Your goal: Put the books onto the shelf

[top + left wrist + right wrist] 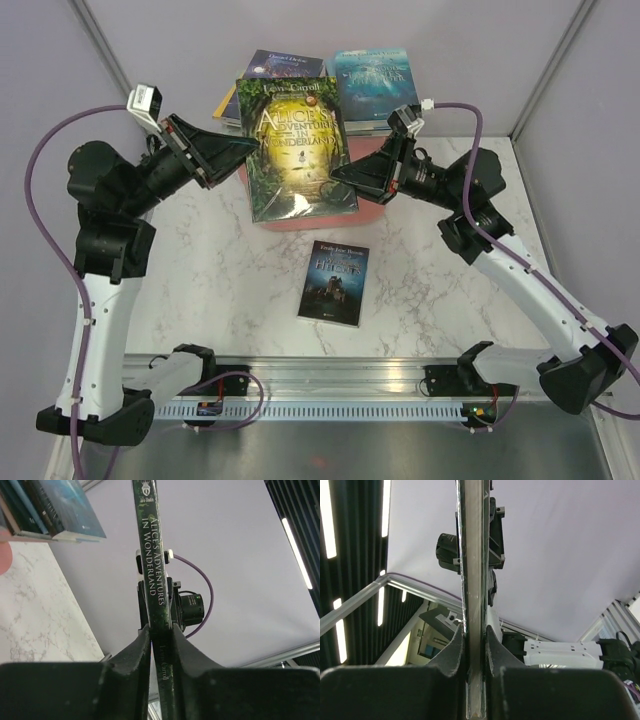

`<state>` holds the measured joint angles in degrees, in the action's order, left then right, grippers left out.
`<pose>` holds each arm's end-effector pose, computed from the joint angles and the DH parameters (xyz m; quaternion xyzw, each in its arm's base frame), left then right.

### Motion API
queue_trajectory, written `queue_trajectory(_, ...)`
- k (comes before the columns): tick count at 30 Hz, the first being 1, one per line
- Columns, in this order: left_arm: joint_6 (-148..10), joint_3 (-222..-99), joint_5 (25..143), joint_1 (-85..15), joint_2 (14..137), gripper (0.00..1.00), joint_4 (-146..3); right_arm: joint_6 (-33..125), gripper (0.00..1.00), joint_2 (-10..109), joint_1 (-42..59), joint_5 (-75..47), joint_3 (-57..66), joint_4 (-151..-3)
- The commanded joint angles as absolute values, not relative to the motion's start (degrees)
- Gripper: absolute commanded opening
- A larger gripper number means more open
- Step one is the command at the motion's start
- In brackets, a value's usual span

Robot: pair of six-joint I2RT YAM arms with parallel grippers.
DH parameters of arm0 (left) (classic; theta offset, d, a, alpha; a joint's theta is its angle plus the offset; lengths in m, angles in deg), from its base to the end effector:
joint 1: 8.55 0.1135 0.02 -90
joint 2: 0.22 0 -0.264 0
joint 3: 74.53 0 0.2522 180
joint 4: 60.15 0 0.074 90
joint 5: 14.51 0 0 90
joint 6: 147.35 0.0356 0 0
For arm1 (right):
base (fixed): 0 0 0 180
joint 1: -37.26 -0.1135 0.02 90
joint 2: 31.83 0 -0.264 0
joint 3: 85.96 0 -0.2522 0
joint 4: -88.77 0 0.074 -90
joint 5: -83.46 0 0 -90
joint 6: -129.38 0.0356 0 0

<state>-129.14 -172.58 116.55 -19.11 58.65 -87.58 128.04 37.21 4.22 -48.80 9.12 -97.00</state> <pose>0.1704 -0.0556 0.5193 -0.0668 0.6471 -0.6449 0.4011 0.2061 0.1626 0.4661 -0.0193 0.6026 0.7726 0.1990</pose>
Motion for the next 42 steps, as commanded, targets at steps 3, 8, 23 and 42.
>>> queue_trajectory(3,-117.12,-182.66,117.77,-20.24,64.99,0.34,-100.71,135.35,0.0,41.02,1.05,-48.21,0.13,-110.69)
queue_trajectory(8,-116.15,-186.28,117.59,-19.88,68.33,0.54,-103.09,135.88,0.0,45.86,0.44,-44.61,-5.84,-112.8)
queue_trajectory(23,-113.07,-199.98,121.72,-9.97,80.72,1.0,-107.48,136.85,0.0,54.92,0.26,-33.0,-14.8,-115.35)
queue_trajectory(42,-108.32,-204.84,119.09,9.74,82.66,1.0,-120.84,118.48,0.0,71.96,1.05,-16.48,-47.68,-81.36)
